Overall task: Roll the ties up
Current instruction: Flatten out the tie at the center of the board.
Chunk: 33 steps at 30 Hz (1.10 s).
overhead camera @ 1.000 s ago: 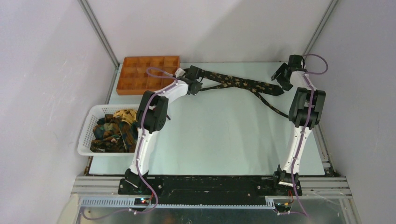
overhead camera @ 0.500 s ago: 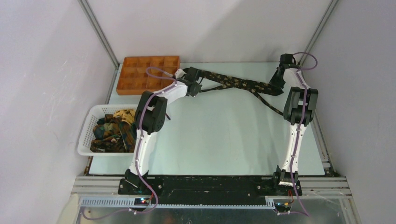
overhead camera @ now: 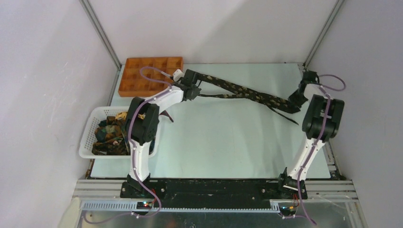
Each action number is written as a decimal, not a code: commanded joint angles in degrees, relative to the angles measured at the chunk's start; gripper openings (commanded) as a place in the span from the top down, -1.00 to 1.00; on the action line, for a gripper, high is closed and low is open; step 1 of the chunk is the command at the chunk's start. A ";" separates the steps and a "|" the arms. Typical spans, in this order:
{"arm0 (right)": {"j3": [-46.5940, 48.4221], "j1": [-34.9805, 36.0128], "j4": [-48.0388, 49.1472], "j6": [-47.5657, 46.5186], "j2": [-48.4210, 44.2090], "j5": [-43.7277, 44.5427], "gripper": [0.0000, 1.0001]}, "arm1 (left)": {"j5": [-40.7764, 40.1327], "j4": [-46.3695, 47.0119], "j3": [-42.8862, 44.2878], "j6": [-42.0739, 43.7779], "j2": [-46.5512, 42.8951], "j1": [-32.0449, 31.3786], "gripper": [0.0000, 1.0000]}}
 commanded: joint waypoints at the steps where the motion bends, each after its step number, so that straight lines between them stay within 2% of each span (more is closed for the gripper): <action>1: -8.50 -3.69 2.20 3.87 -11.37 2.92 1.00 | -1.26 2.89 -4.06 4.41 -8.67 -1.16 1.00; 8: -22.18 -4.83 2.16 5.19 -22.09 9.21 1.00 | 5.63 2.12 -8.55 8.86 -14.18 -2.06 1.00; 12: -27.65 -6.31 1.72 5.82 -26.38 11.66 1.00 | 9.45 -0.38 -7.14 13.99 -15.33 -1.58 1.00; 16: -32.09 -7.43 1.38 6.61 -30.48 14.63 1.00 | 14.09 -2.27 -5.14 17.31 -14.84 -0.17 1.00; 18: -33.75 -7.84 0.94 7.22 -33.51 16.54 1.00 | 19.67 -1.26 -5.14 17.99 -14.70 1.63 1.00; 22: -36.93 -8.36 -0.60 9.84 -37.92 21.86 1.00 | 24.70 0.45 -4.57 19.00 -14.39 4.66 1.00; 26: -39.36 -10.40 -1.82 12.34 -41.06 25.23 1.00 | 24.93 1.10 -3.57 19.87 -14.31 6.90 1.00; 33: -40.20 -11.58 -1.33 11.65 -41.30 24.79 1.00 | 26.17 3.56 -1.93 18.48 -11.37 8.21 1.00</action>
